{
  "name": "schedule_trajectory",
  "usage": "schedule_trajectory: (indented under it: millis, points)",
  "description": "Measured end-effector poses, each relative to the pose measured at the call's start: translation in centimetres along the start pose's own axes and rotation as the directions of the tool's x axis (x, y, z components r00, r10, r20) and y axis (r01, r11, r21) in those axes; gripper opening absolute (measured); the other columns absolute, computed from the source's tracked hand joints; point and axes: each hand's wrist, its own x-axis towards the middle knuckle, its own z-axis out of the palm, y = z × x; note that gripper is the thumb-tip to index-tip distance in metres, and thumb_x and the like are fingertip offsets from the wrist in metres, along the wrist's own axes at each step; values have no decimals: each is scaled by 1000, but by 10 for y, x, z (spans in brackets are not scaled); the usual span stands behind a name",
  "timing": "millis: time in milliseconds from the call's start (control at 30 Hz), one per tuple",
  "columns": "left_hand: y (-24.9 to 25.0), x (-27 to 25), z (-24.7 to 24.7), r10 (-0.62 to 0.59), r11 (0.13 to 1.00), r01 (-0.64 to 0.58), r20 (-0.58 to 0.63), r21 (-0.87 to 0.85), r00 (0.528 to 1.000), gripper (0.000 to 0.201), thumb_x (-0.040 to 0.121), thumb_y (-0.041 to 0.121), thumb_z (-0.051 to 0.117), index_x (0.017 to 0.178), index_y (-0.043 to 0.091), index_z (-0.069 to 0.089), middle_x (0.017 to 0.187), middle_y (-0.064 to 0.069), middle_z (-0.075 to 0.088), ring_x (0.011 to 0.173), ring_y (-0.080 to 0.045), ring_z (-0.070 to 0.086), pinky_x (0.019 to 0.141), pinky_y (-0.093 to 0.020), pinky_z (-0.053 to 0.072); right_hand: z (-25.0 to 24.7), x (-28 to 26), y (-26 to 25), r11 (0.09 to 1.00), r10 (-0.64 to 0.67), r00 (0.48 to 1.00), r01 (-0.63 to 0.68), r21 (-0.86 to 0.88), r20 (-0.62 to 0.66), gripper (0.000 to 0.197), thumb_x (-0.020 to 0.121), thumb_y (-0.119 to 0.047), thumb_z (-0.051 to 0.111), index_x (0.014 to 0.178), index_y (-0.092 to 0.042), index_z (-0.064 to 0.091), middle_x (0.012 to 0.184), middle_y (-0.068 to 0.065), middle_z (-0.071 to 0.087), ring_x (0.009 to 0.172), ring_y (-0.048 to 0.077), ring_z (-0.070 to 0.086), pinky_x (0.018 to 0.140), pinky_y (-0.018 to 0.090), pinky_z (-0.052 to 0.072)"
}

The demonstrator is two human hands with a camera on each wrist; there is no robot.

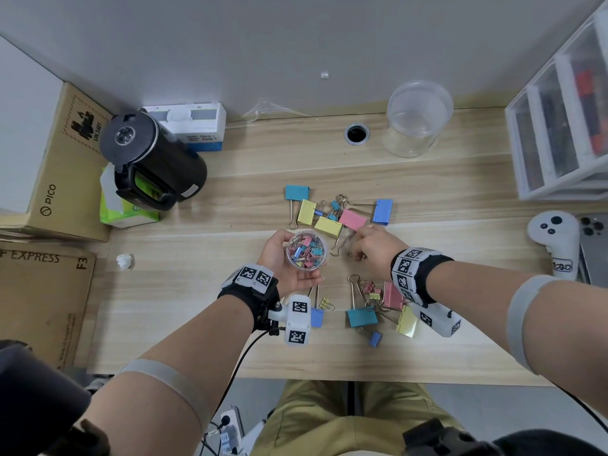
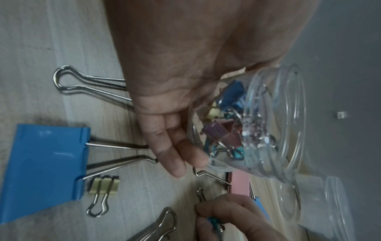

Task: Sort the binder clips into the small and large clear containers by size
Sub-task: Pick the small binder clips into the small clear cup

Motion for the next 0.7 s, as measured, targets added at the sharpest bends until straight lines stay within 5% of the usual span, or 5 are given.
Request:
schedule_trajectory:
  millis: [233, 433, 700]
  points:
    - [-1, 0, 1, -5, 1000, 5, -2, 7, 1000, 55, 87, 43, 46, 117, -1, 62, 112, -25, 61, 70, -30, 59, 75, -42, 60, 5, 3, 2, 998, -10, 999, 13, 69, -42, 19, 80, -20, 72, 97, -14, 75, 111, 11, 58, 106, 29, 54, 92, 34, 45]
    - [0, -1, 2, -9, 1000, 9, 1, 13, 1000, 55, 88, 43, 46, 115, -1, 63, 109, -25, 63, 70, -30, 60, 74, -42, 59, 2, 4, 5, 993, 26, 998, -18, 118, -60, 21, 75, 4, 64, 87, -9, 76, 106, 8, 61, 99, 26, 57, 86, 36, 49]
    - [0, 0, 3, -12, 1000, 12, 10, 11, 1000, 54, 88, 43, 45, 114, -1, 63, 111, -25, 62, 69, -30, 60, 80, -44, 57, 3, 6, 6, 998, 43, 998, -40, 50, -43, 28, 78, 1, 61, 95, -17, 74, 112, 5, 56, 102, 23, 55, 88, 35, 50]
